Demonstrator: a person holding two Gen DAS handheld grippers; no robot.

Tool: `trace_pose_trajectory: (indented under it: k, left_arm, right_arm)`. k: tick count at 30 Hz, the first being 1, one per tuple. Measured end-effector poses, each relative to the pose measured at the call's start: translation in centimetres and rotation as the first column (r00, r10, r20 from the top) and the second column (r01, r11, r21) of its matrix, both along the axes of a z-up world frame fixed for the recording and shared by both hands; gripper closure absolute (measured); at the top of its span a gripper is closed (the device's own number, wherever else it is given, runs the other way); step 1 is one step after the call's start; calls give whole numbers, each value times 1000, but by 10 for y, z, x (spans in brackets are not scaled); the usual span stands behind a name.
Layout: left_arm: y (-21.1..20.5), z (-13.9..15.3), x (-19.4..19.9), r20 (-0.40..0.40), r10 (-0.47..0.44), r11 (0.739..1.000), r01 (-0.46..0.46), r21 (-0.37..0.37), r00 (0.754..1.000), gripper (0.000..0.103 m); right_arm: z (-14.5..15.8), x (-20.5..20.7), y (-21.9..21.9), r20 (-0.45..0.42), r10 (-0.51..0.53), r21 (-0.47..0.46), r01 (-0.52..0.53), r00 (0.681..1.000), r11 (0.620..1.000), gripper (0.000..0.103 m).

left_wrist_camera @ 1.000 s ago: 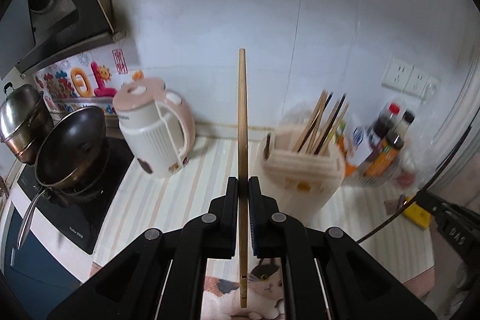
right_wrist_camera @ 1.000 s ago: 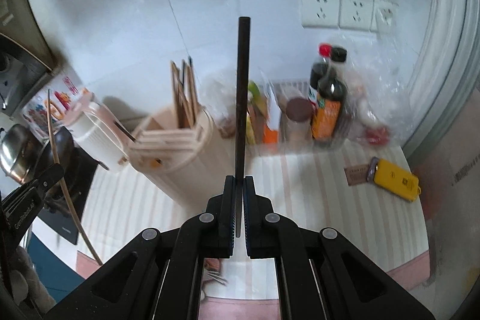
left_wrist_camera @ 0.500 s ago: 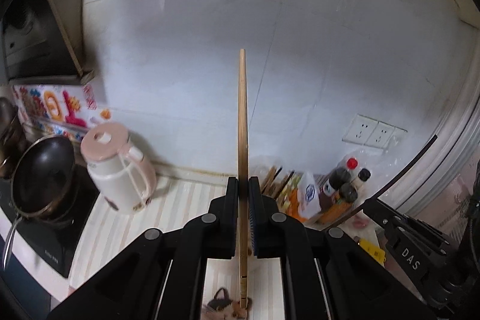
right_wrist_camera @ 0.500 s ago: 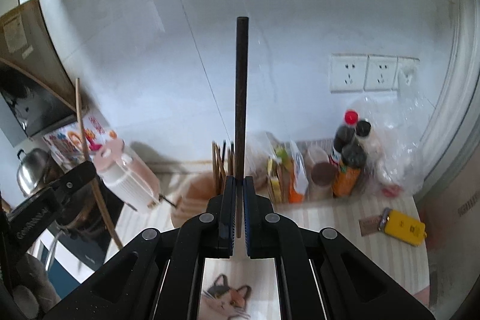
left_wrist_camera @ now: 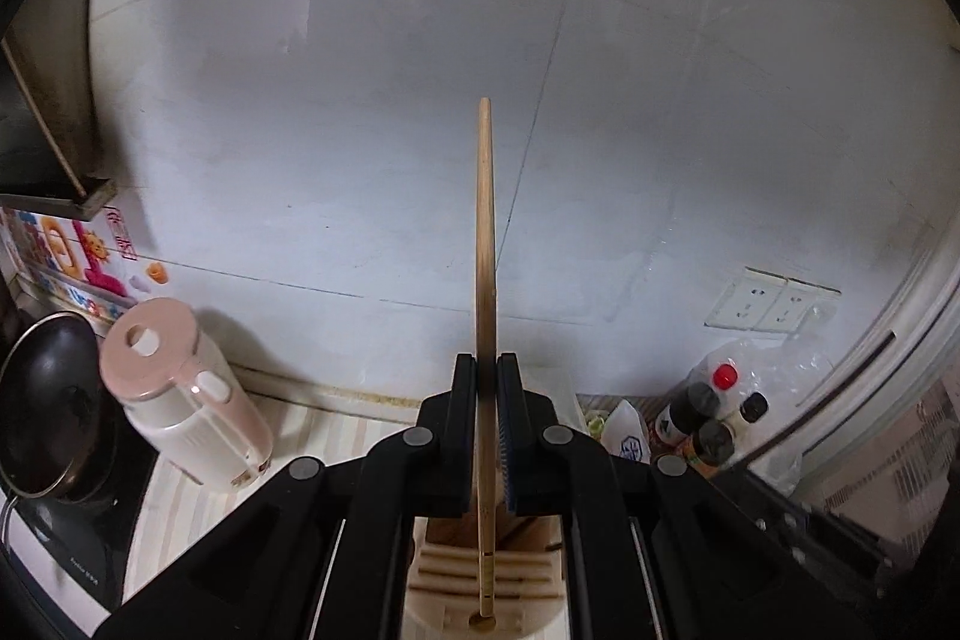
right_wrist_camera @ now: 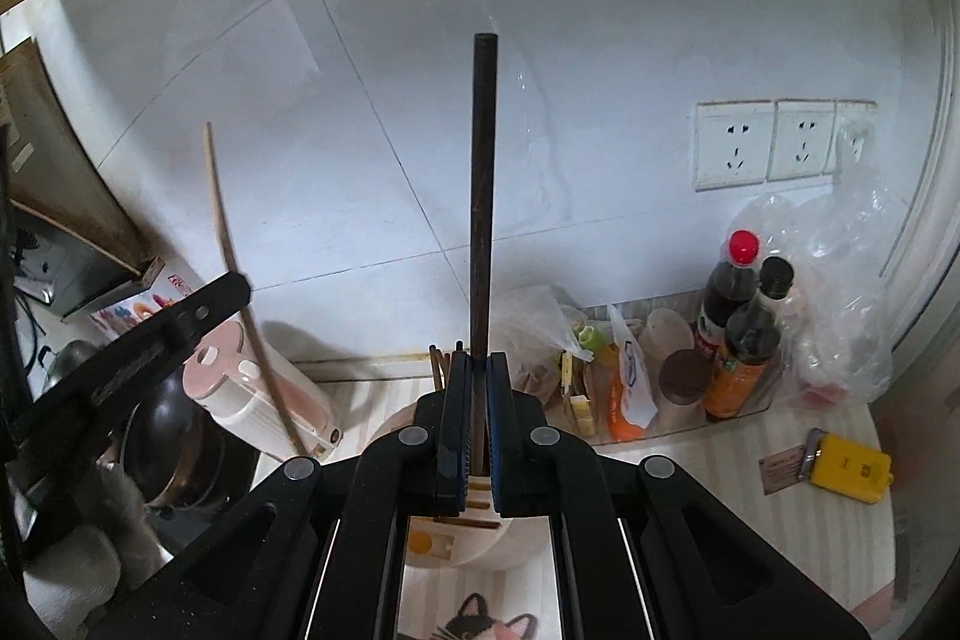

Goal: Organize utensils
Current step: 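Lift both chopsticks and carry them over the beige holder, then lower both chopsticks into the holder and open both tools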

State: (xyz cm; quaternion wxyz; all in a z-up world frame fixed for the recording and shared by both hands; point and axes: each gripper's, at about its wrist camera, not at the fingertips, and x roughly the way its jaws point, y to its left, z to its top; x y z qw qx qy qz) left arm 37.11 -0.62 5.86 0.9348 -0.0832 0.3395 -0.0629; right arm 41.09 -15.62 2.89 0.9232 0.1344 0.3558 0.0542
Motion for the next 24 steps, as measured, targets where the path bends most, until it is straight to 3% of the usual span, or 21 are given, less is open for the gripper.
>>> trace_pose_trajectory:
  k: [13,19,20,22,23,24]
  left_arm:
    - [-8,-53,51,-41,-37,999,37,-8,998,99]
    - [2,-62,53,-181,-37,999,33,-26,983,94]
    - [3,-58,48,-178,-34,999,33,-11,983,91]
    - [10,-47,35,-155,-3,1000,7,24,988,66]
    - [15,-41,26,-145,10,1000,-6,30,989,39]
    - [20,-37,20,-134,14,1000,-10,28,991,24]
  right_arm:
    - [-32,39,10,-50,-27,5,27,998,1000,98]
    - [-52,55,11,-134,13,24,-10,991,1000,96]
    - [-53,55,9,-141,13,36,-8,990,999,88]
    - [-53,52,2,-136,9,71,1,991,997,71]
    - [-51,48,-2,-125,-5,72,14,992,997,68]
    - [-50,45,-4,-120,-14,68,22,993,997,68]
